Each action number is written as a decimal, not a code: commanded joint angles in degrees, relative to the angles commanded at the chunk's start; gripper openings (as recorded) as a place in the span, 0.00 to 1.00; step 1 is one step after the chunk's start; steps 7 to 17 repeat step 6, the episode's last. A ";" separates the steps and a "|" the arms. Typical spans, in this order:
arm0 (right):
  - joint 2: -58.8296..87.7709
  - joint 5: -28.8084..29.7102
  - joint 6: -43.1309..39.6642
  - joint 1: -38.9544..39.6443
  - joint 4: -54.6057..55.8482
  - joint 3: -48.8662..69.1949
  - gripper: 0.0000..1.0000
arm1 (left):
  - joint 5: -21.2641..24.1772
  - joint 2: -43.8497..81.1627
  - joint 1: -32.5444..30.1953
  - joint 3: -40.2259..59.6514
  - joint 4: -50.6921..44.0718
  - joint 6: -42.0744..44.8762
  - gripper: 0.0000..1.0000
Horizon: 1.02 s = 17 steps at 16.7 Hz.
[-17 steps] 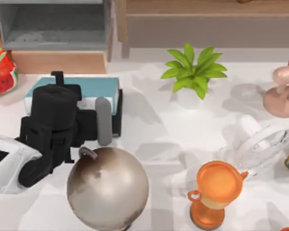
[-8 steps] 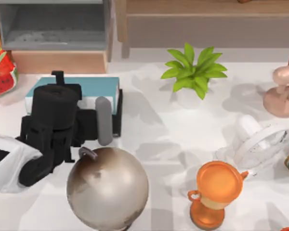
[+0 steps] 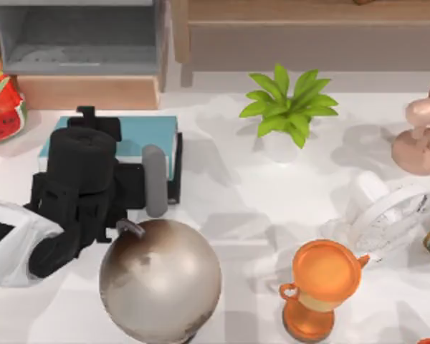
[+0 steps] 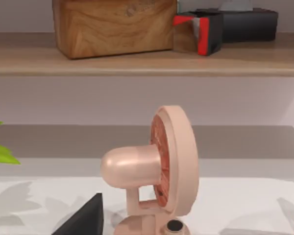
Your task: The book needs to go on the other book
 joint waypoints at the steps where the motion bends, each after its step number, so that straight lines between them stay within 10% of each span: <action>1: 0.00 0.00 0.00 0.00 0.00 0.00 1.00 | 0.00 0.00 0.00 0.00 0.00 0.00 1.00; 17: 0.00 0.00 0.00 0.00 0.00 0.00 1.00 | 0.00 0.00 0.00 0.00 0.00 0.00 1.00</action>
